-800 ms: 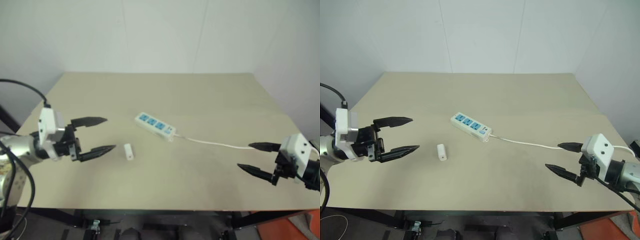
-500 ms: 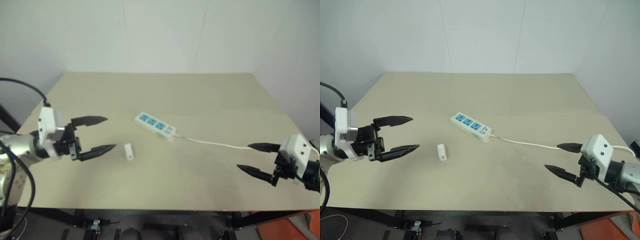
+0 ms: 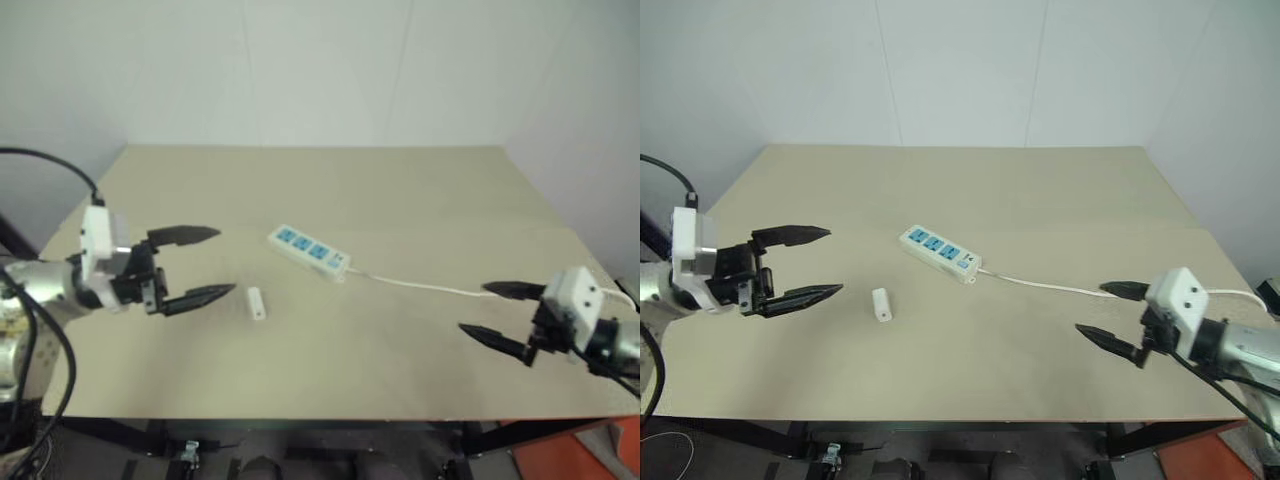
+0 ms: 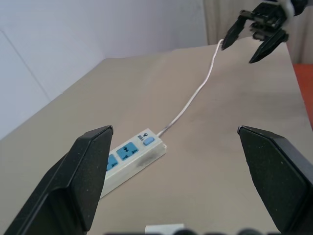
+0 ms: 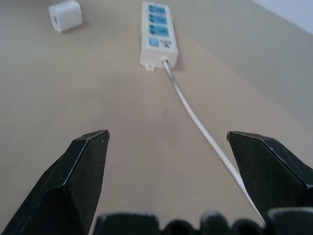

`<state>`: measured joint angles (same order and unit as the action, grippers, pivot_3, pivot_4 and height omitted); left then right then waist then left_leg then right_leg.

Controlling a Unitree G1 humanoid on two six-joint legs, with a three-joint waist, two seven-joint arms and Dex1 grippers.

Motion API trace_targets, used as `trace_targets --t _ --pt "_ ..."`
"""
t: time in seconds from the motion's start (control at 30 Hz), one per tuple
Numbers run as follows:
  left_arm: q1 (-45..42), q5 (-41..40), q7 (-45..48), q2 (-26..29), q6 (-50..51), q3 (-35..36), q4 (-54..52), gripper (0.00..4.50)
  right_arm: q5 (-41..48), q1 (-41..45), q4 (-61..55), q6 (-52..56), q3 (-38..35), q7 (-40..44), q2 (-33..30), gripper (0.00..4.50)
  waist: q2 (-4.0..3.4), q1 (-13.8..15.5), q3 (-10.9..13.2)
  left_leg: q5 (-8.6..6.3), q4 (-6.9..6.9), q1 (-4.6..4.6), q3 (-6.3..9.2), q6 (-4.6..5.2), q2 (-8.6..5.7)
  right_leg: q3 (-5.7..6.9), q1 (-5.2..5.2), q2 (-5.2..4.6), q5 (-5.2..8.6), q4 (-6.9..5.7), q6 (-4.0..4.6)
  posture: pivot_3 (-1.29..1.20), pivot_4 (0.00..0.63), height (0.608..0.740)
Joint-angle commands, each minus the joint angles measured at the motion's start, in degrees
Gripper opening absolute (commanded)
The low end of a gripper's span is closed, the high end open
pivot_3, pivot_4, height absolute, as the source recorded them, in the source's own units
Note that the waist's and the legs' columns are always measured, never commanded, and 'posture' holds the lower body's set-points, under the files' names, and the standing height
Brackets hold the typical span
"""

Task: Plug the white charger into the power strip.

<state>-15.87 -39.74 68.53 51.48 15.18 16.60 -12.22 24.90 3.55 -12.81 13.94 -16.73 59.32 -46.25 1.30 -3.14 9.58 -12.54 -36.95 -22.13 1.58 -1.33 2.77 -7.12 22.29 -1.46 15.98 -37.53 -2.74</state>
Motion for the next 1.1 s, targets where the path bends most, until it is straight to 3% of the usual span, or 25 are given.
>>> trace_targets --t 0.03,0.2,0.4,0.53,0.8,0.9,1.1 --pt "-1.40 0.68 -0.12 -0.60 -0.42 -0.48 0.11 4.46 -3.35 6.14 4.11 -2.85 5.58 -2.94 3.75 4.50 0.04 -0.22 0.03 0.00 0.01 -0.01 0.00 0.00 0.00 0.00 0.01 0.01 0.00 0.01 0.00 0.00 0.150 0.740" --pt "-2.22 1.73 -0.19 -1.37 -0.43 -1.60 0.41 4.46 -10.22 19.97 17.20 -8.43 15.71 -7.70 15.51 4.50 0.10 -1.22 0.06 0.00 0.01 -0.07 0.00 0.00 0.00 -0.02 0.08 0.01 -0.02 -0.02 0.03 0.00 0.150 0.740" --pt "-2.20 1.57 0.02 -0.45 0.33 -1.12 -0.21 4.46 -14.77 32.87 36.39 -15.73 19.76 -9.85 24.54 4.50 0.10 -0.75 0.09 0.00 0.08 -0.22 0.04 0.00 -0.01 0.04 0.25 -0.02 -0.28 -0.01 0.47 0.00 0.150 0.740" --pt "-1.04 1.74 -0.14 0.27 0.48 -0.45 -1.11 4.46 -19.00 37.97 46.85 -21.63 22.69 -10.54 27.52 4.50 0.10 -0.85 0.09 0.00 0.11 -0.27 0.05 0.00 -0.01 0.07 0.27 -0.06 -0.29 0.06 0.49 0.00 0.150 0.740" --pt "1.12 1.49 -0.93 1.08 0.52 0.65 -2.78 4.46 -23.44 46.70 63.22 -14.38 23.89 -13.53 28.93 4.50 0.10 -1.07 0.09 0.00 0.12 -0.18 0.06 -0.01 -0.01 0.06 0.29 -0.04 -0.31 -0.09 0.52 0.00 0.150 0.740" --pt "1.49 1.34 -1.17 1.06 0.54 0.67 -3.32 4.50 -24.91 48.14 65.50 -13.78 24.44 -13.83 28.75 3.94 0.10 -1.19 0.10 0.00 0.12 -0.19 0.06 0.00 0.00 0.06 0.29 -0.03 -0.31 -0.07 0.52 0.00 0.150 0.740" --pt "1.22 1.71 -1.29 0.69 0.14 0.03 -2.95 4.50 -26.01 47.37 63.28 -14.93 25.74 -10.89 28.80 1.91 0.10 -1.41 0.09 0.00 0.12 -0.18 0.06 0.00 0.00 0.06 0.28 -0.02 -0.31 -0.09 0.51 0.00 0.150 0.740"
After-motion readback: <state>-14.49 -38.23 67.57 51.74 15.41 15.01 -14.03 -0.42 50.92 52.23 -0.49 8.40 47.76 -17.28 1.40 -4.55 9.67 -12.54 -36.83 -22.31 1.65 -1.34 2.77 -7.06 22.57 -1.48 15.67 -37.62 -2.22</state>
